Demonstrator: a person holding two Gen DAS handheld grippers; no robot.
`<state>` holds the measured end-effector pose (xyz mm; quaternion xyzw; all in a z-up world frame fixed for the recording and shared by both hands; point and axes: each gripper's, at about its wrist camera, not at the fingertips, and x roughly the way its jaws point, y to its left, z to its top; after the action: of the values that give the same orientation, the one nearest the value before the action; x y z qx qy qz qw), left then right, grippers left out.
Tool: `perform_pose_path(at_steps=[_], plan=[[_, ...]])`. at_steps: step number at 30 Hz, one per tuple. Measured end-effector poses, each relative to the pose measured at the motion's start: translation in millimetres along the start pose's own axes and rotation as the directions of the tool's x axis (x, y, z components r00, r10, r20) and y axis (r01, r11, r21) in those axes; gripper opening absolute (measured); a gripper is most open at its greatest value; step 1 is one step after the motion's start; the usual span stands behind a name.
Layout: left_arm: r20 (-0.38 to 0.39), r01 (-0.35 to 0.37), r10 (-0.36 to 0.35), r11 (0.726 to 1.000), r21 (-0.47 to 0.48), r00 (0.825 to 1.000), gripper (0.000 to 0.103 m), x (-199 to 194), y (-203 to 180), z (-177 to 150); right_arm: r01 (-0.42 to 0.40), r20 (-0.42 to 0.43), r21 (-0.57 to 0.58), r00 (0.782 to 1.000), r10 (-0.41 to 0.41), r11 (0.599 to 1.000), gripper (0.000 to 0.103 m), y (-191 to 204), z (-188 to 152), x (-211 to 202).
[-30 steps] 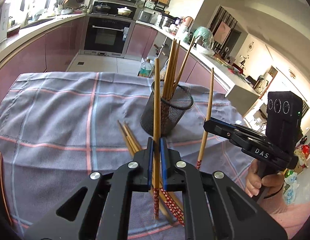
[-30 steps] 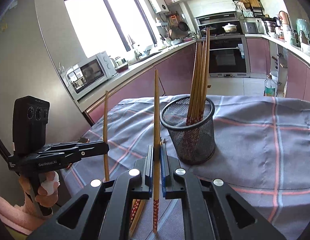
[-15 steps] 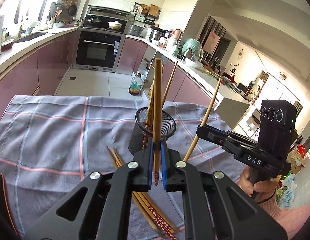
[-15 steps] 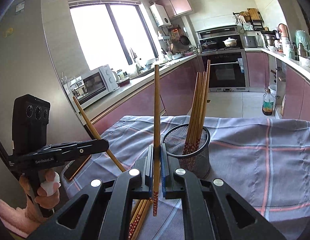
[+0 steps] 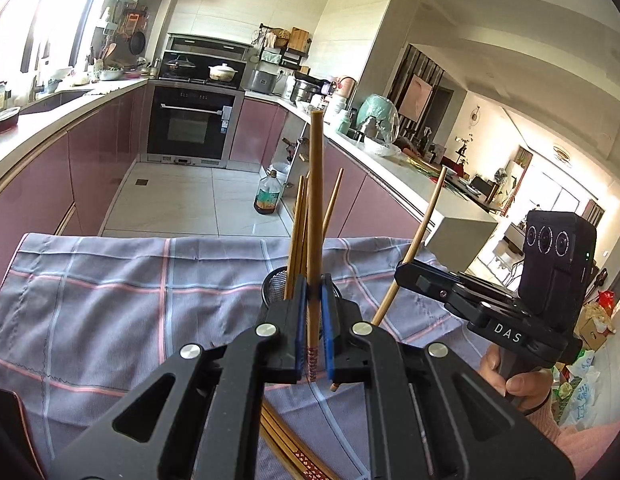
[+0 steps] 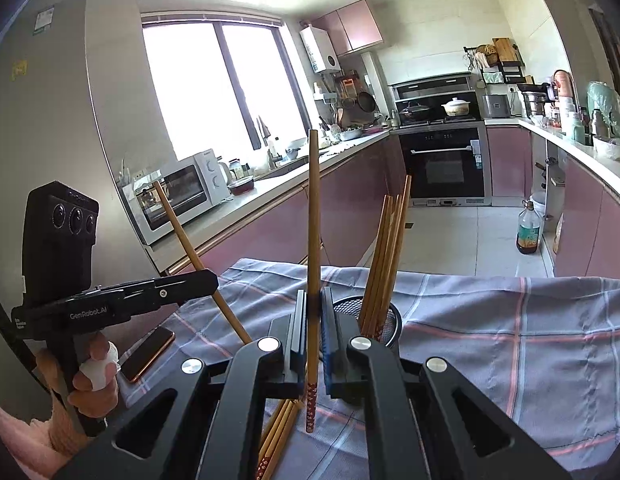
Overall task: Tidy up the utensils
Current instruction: 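Lift the left tool's upright chopstick into the black mesh cup while the right tool does likewise, then open the left tool releasing its chopstick in the cup while the right tool opens too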
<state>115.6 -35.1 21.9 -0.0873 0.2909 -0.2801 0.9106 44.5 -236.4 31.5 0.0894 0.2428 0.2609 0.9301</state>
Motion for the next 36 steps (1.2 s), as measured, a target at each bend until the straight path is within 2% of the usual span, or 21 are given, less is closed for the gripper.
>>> perform_pose_path(at_steps=[9, 18, 24, 36], plan=[[0.055, -0.009, 0.007, 0.999, 0.033, 0.998, 0.008, -3, -9, 29, 0.023, 0.055, -0.024, 0.998, -0.021, 0.999, 0.005, -2, 23, -1], [0.078, -0.06, 0.057, 0.997, 0.039, 0.995, 0.008, 8, -8, 51, 0.052, 0.093, -0.016, 0.994, -0.05, 0.999, 0.005, -7, 39, 4], [0.054, -0.084, 0.081, 0.995, 0.053, 0.995, 0.008, 21, -14, 56, 0.078, 0.079, -0.004, 0.994, -0.077, 0.997, 0.005, -15, 39, 16], [-0.063, -0.108, 0.114, 0.99, 0.093, 0.991, 0.008, 58, -17, 41, 0.102, -0.016, 0.001, 0.995, -0.102, 0.995, 0.005, -23, 29, 47]])
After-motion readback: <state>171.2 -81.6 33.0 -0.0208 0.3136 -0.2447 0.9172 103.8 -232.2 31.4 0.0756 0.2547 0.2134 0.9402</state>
